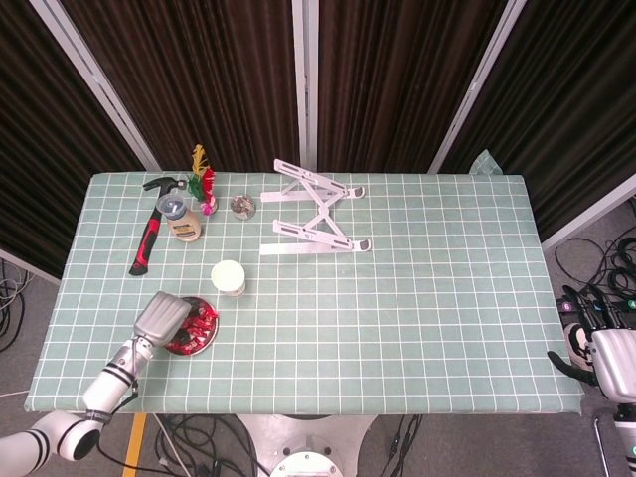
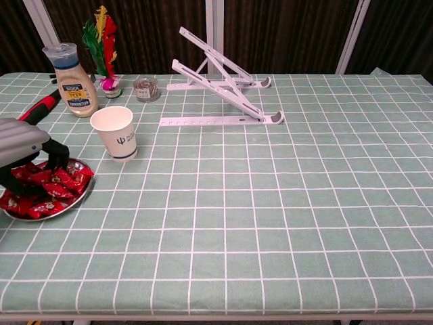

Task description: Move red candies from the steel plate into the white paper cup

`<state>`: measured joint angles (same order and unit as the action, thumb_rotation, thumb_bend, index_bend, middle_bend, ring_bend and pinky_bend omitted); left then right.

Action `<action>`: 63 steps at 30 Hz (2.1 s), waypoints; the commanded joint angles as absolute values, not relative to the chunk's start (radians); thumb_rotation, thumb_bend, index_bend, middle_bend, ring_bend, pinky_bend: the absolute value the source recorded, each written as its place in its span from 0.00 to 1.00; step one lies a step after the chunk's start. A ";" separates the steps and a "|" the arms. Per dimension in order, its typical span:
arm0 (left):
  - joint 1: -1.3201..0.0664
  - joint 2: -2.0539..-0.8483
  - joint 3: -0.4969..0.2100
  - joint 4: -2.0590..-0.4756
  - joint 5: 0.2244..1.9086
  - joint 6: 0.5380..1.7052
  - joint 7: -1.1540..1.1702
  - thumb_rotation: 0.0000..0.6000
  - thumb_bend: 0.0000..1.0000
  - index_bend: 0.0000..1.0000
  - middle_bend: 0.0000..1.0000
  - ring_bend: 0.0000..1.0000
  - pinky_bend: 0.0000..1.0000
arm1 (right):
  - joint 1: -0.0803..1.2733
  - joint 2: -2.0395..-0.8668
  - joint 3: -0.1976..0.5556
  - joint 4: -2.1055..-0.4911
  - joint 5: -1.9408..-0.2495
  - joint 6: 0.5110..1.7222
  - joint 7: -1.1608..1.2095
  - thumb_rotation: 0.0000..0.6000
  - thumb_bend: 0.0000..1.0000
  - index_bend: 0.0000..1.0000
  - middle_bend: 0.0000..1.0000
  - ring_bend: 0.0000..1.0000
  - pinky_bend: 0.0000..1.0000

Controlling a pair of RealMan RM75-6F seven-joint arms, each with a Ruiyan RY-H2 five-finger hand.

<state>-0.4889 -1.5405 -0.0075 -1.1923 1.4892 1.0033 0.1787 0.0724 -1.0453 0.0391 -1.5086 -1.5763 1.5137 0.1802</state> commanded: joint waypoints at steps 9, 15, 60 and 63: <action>-0.496 -1.553 0.000 -1.168 1.526 1.058 0.080 1.00 0.43 0.68 0.74 0.93 1.00 | 0.071 -1.042 0.039 -1.510 -1.577 1.518 0.183 1.00 0.10 0.05 0.21 0.03 0.21; -0.504 -1.493 -0.025 -1.254 1.529 1.094 0.063 1.00 0.44 0.68 0.75 0.94 1.00 | 0.068 -1.040 0.040 -1.507 -1.580 1.526 0.187 1.00 0.10 0.05 0.21 0.03 0.22; -0.760 -1.495 -0.152 -1.290 1.320 0.864 0.189 1.00 0.44 0.49 0.56 0.93 1.00 | 0.064 -1.035 0.048 -1.502 -1.549 1.511 0.192 1.00 0.10 0.06 0.22 0.04 0.25; -0.756 -1.487 -0.148 -1.305 1.319 0.877 0.194 1.00 0.44 0.48 0.53 0.93 1.00 | 0.064 -1.035 0.049 -1.502 -1.550 1.512 0.193 1.00 0.10 0.06 0.22 0.04 0.25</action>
<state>-0.7575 -1.4899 -0.1498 -1.3014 1.3192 0.8735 0.1925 0.0638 -1.0354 0.0485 -1.5021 -1.5498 1.5118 0.1928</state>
